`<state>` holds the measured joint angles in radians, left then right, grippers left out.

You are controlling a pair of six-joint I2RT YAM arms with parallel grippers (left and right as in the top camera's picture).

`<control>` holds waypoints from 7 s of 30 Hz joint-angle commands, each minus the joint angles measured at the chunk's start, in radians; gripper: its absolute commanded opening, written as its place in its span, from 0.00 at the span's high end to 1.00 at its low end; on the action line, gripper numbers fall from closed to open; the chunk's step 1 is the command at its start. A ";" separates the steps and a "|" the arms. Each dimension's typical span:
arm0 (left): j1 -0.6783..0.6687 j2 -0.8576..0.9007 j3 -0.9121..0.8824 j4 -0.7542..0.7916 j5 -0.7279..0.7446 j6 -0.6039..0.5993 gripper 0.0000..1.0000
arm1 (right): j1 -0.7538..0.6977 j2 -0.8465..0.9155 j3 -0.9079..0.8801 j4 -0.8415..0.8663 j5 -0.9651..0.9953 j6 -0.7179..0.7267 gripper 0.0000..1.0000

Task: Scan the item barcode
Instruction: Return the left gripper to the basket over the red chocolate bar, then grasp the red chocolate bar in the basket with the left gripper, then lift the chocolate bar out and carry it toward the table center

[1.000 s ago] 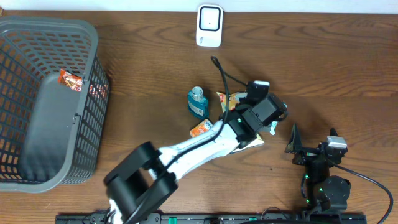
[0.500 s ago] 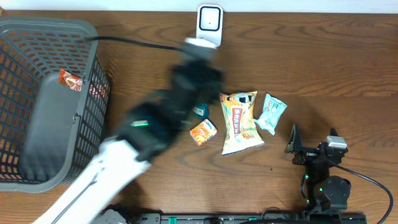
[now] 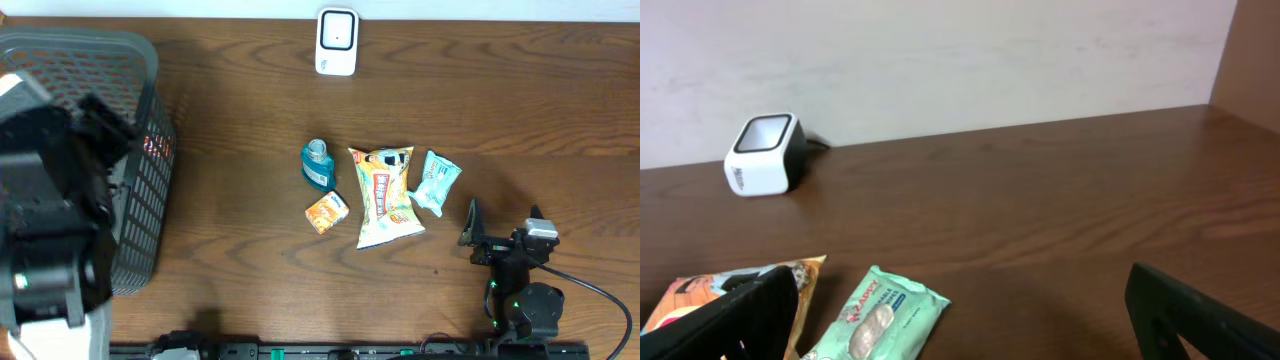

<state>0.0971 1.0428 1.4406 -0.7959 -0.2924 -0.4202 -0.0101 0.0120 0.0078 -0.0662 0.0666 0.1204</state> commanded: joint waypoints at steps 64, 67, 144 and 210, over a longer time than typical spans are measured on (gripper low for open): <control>0.366 1.036 -0.004 -0.051 -0.030 -0.206 0.02 | 0.012 -0.005 -0.002 -0.002 0.002 -0.013 0.01; 0.369 1.036 -0.004 -0.012 0.021 -0.154 0.02 | 0.012 -0.005 -0.002 -0.002 0.002 -0.013 0.01; 0.369 0.877 -0.271 0.169 0.142 0.102 0.93 | 0.012 -0.005 -0.002 -0.002 0.002 -0.013 0.01; -0.935 0.262 -0.241 0.215 -0.097 -0.311 0.93 | 0.012 -0.005 -0.002 -0.002 0.002 -0.013 0.01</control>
<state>-0.8215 1.3128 1.1934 -0.5175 -0.1085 -0.5457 -0.0101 0.0120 0.0078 -0.0658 0.0669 0.1204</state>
